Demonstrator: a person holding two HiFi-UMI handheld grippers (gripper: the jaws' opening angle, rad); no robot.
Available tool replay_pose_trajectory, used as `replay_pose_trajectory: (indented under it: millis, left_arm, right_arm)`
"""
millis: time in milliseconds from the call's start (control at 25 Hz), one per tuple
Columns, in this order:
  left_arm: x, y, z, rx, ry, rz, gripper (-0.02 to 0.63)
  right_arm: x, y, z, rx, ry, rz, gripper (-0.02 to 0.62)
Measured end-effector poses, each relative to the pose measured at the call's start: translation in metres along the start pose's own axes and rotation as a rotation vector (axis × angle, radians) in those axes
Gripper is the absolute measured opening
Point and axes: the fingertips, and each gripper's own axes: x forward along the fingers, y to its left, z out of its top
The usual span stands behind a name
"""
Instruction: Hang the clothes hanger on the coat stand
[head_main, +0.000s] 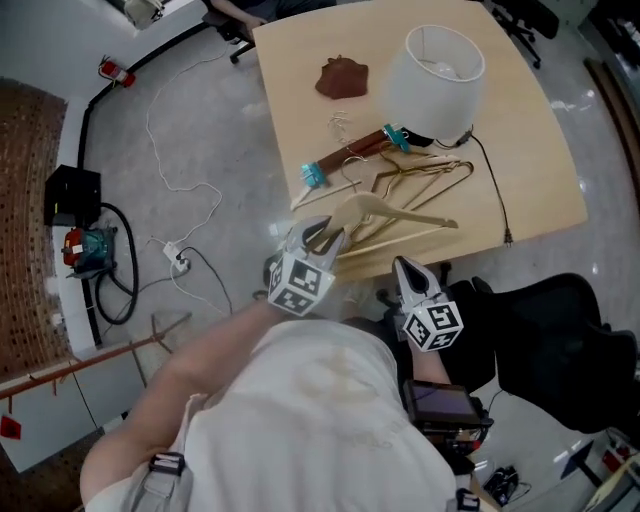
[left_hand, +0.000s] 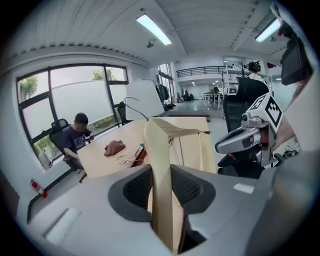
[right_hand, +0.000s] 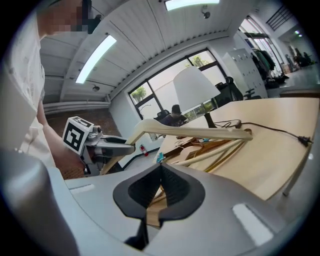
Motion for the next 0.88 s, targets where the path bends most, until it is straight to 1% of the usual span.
replay_pose_trajectory:
  millis: [120, 240, 360, 480, 560, 720, 880]
  left_arm:
    - [-0.030, 0.017, -0.027, -0.055, -0.010, 0.057, 0.109]
    - [-0.069, 0.037, -0.057, -0.111, -0.011, 0.124, 0.109]
    - [-0.117, 0.058, -0.080, -0.186, -0.023, 0.213, 0.109]
    - [-0.169, 0.076, -0.104, -0.238, -0.041, 0.306, 0.109]
    - [-0.204, 0.084, -0.123, -0.272, -0.052, 0.366, 0.109]
    - [-0.269, 0.097, -0.165, -0.366, -0.063, 0.497, 0.109]
    - [-0.329, 0.106, -0.211, -0.435, -0.069, 0.611, 0.109]
  right_arm:
    - [0.021, 0.029, -0.006, -0.047, 0.037, 0.068, 0.012]
    - [0.041, 0.071, -0.013, -0.104, 0.075, 0.137, 0.014]
    - [0.059, 0.121, -0.012, -0.203, 0.118, 0.246, 0.014]
    - [0.076, 0.172, -0.011, -0.285, 0.146, 0.340, 0.014]
    - [0.083, 0.202, -0.017, -0.315, 0.167, 0.391, 0.014]
    - [0.100, 0.255, -0.037, -0.373, 0.220, 0.487, 0.014]
    - [0.119, 0.314, -0.059, -0.403, 0.265, 0.575, 0.012]
